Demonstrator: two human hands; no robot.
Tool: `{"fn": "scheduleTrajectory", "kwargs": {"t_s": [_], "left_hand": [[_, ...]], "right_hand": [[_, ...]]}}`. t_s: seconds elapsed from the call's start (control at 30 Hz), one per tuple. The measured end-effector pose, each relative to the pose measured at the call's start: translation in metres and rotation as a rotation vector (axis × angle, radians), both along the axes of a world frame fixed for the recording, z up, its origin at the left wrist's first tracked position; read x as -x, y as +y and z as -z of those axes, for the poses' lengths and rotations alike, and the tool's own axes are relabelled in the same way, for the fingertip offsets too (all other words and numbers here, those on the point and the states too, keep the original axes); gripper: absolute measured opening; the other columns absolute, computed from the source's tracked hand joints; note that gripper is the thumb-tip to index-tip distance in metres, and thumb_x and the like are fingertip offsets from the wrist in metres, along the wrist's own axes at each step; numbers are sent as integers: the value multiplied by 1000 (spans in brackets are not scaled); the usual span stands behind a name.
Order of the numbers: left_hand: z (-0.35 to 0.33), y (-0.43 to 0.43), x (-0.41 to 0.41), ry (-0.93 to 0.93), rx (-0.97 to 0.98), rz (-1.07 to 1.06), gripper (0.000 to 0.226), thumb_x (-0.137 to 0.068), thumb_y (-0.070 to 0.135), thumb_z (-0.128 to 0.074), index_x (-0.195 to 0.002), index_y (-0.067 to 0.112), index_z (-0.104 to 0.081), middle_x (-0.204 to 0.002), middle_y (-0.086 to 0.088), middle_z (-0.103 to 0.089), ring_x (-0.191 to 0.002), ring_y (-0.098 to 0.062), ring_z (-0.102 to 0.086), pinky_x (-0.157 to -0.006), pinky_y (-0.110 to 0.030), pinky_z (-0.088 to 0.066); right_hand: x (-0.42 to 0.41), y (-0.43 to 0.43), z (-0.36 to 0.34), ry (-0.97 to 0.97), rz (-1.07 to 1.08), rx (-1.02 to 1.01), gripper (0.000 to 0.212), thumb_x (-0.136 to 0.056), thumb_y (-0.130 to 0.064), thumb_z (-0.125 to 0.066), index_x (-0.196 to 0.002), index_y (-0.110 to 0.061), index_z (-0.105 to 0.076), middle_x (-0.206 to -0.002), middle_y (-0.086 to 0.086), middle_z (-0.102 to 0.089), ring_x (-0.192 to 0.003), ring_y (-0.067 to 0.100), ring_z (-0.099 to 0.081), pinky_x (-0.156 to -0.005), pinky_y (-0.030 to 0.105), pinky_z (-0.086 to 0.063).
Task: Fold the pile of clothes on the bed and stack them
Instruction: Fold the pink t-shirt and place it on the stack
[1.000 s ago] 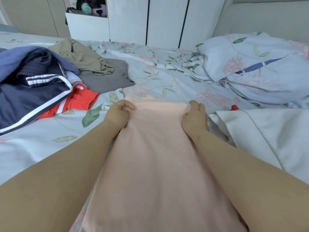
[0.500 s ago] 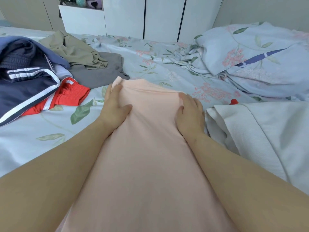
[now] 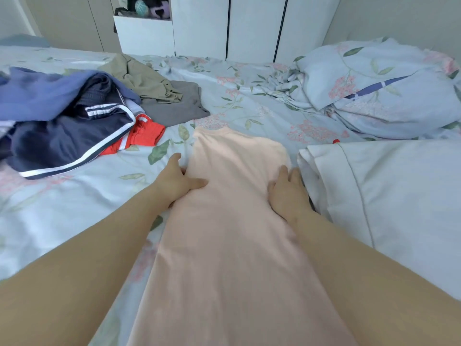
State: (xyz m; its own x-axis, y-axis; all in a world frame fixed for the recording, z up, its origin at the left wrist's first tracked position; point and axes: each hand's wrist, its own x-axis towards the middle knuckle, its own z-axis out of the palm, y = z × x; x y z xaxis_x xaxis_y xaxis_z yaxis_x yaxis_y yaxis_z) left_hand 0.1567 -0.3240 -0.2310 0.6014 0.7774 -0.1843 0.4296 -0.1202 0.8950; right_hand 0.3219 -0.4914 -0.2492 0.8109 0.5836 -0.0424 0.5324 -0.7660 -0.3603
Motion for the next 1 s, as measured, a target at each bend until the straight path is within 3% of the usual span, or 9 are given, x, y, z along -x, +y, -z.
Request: {"fn": "scheduleTrajectory", "kwargs": {"t_s": [0.13,0.27,0.47,0.57,0.67,0.73,0.8,0.9,1.0], "left_hand": [[-7,-42,53,42,82,-32,83,-74,20,-81,-142,15,-32,-119,-4,-58,-103,-23,-59,-86,-36,-50],[-8,-87,103,-18,269,-60,45,-74,13,-80,-111,8,-57,-102,-12,-69,-89,-28,-68,-81,-42,-56],[-12,-143,156,16,301,-29,27,-78,15,-77,-100,6,-65,-96,-12,-72,-87,-31,-70,-83,-45,-56],[-14,-163,176,16,340,-28,25,-80,15,-75,-102,5,-66,-93,-12,-73,-85,-31,-70,-79,-42,-57],[-17,-177,191,13,363,4,25,-81,16,-74,-103,6,-68,-92,-9,-74,-86,-28,-71,-77,-38,-56],[-20,-185,198,30,376,35,25,-81,17,-74,-102,5,-68,-91,-9,-75,-86,-27,-71,-76,-35,-55],[-24,-193,204,61,393,75,26,-80,19,-74,-101,5,-68,-91,-9,-75,-88,-27,-71,-79,-36,-55],[-26,-202,212,79,392,115,27,-80,25,-73,-102,10,-69,-92,-7,-75,-88,-25,-71,-80,-35,-54],[-22,-207,217,-79,378,23,28,-84,29,-70,-105,11,-67,-93,-8,-75,-85,-26,-71,-73,-34,-55]], "right_hand": [[47,-43,-5,-53,-12,-50,41,-94,-13,-39,-132,2,-34,-152,23,-14,-138,34,-27,-111,38,-27],[99,-93,-9,19,-58,-64,43,-92,-10,-45,-132,2,-33,-146,24,-24,-133,36,-30,-106,37,-30],[154,-170,-14,41,-78,-225,47,-90,-7,-48,-137,-5,-40,-138,14,-41,-126,30,-39,-98,34,-35],[159,-201,-18,81,28,-338,42,-85,-9,-58,-126,-4,-51,-123,17,-54,-117,31,-47,-85,29,-33],[163,-220,-29,294,183,-357,40,-82,-13,-66,-117,1,-52,-110,17,-56,-104,31,-54,-83,33,-42],[167,-229,-37,539,208,-424,32,-81,-13,-69,-105,5,-58,-96,15,-61,-79,24,-59,-65,31,-49],[173,-235,-44,671,161,-425,20,-80,-13,-72,-91,1,-64,-84,12,-65,-65,16,-57,-54,23,-45],[183,-239,-52,802,64,-440,10,-79,-13,-74,-85,-9,-67,-80,1,-68,-67,10,-63,-53,14,-49],[190,-243,-54,864,-12,-407,17,-78,-15,-76,-93,-14,-69,-89,-3,-71,-78,7,-66,-63,14,-51]]}}
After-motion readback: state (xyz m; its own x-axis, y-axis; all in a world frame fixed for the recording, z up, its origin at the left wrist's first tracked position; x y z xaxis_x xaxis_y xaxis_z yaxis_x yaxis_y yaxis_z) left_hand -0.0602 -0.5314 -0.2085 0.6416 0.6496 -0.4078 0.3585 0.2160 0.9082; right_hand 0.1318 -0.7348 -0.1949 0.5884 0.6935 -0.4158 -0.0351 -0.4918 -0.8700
